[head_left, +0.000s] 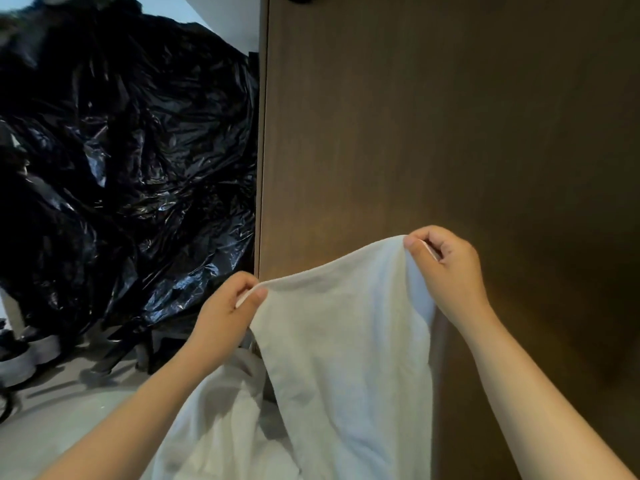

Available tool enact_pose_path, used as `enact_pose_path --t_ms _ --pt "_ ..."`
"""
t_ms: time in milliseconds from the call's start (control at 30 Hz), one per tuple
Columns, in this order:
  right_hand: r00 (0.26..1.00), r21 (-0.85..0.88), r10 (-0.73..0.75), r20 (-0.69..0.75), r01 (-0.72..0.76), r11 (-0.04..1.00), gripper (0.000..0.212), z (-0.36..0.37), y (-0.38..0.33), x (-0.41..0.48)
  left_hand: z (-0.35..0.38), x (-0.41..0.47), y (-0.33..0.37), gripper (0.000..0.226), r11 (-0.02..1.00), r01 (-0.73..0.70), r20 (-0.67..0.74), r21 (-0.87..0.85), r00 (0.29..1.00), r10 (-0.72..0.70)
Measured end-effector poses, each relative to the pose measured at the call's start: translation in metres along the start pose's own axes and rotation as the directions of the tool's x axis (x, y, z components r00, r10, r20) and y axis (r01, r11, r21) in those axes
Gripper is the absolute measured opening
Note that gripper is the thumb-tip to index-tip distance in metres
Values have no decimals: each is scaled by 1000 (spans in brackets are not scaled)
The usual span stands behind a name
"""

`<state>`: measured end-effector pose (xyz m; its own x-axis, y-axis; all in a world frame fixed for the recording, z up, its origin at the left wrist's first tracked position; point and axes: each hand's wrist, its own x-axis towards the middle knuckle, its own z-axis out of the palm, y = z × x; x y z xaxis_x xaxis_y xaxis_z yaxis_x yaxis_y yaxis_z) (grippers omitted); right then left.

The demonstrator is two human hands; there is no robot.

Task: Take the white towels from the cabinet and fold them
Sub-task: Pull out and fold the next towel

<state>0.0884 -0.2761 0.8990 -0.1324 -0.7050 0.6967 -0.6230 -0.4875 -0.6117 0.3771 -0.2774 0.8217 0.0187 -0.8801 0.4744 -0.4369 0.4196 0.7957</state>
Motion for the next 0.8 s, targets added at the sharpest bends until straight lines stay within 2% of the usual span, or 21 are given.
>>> enact_pose_path --t_ms 133,267,400,467,567,667,800 --pt "999 -12 -50 17 51 999 14 3 -7 3 -1 2 36 20 980 -75 -94 -186 994 59" --pt "993 -9 -104 62 105 994 14 15 -14 1 8 -1 52 19 971 -115 -148 -210 985 85" --pt "983 15 -136 121 135 991 15 26 -18 -9 22 -4 54 12 966 -64 -141 -251 990 29" --pt "973 46 -169 159 164 985 14 28 -22 -14 26 -6 56 16 958 -25 -97 -287 995 -3" --pt "951 142 -206 229 177 974 13 27 -30 -19 29 -4 55 32 954 4 -25 -301 1000 -12" --pt "930 222 -235 284 174 959 15 24 -37 -22 29 -1 56 50 964 16 97 -265 995 11" --pt "923 263 -249 294 172 949 14 22 -40 -25 32 -2 64 63 927 27 265 -374 961 79"
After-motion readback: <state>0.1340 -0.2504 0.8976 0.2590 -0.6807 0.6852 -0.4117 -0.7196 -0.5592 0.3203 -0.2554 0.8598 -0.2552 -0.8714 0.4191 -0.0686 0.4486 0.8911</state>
